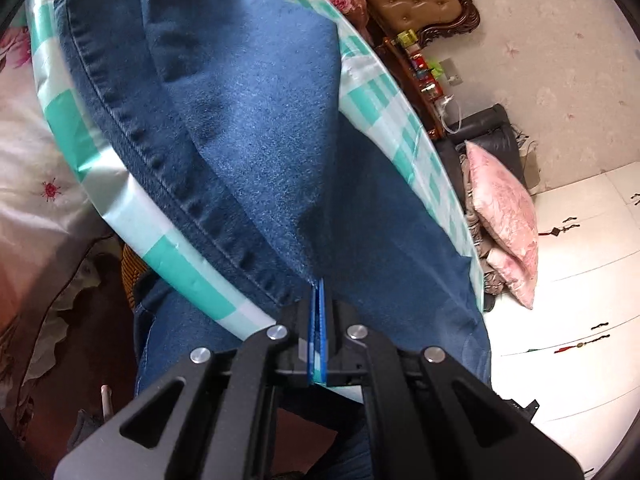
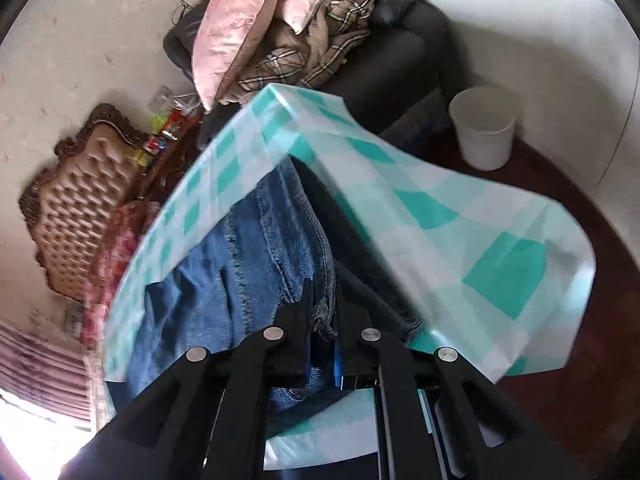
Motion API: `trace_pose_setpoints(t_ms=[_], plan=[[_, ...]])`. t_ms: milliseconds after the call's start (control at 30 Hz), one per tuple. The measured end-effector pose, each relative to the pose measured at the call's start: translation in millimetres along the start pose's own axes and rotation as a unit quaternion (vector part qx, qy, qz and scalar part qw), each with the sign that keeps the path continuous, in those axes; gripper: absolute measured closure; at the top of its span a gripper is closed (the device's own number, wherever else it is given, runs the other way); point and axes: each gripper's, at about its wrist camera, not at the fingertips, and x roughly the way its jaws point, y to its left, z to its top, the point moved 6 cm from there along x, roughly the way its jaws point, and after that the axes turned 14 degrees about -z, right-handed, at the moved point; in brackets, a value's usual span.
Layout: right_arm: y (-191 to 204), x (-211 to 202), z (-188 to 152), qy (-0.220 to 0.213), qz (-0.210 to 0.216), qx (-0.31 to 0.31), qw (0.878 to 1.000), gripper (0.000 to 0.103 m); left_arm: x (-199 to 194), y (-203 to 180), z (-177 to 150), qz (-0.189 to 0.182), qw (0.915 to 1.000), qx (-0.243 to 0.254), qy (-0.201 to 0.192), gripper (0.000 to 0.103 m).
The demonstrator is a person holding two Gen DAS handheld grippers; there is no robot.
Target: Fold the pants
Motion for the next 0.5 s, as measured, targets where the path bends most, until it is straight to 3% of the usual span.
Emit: trace_pose_setpoints(t_ms=[100,267,333,367,400,467,500], plan=[[-7,28,-8,0.023,-0.045,-0.009,0.999,0.095,7,16,0,-0.011,0.9996,-0.025,0.002,0.101],[1,30,-10,0.013,-0.058,-0.018,0.998,0.095,0,41,33,-0.062,0.9963,-0.053,-0.029,0.093],[1,31,-9,0.015,-0.059,-0.020,0.998,0.095,-10,51,53,-0.057,0.9950,-0.060,-0.056,0.092],[0,31,-10,0.016,-0.059,-0.020,0.998,0.095,-19,55,64,-0.060,0.9932,-0.067,-0.073,0.089],[0,31,-11,0.015,-0.059,-0.020,0.998,0.095,-30,58,74,-0.059,0.9916,-0.070,-0.091,0.078],[0,31,-10,0.015,-0.062,-0.021,0.998,0.095,-49,64,94,-0.031,0.9895,-0.064,-0.126,0.063],[1,31,-11,0.014,-0.064,-0.021,0.998,0.096,-61,70,108,-0.020,0.9873,-0.062,-0.145,0.063]])
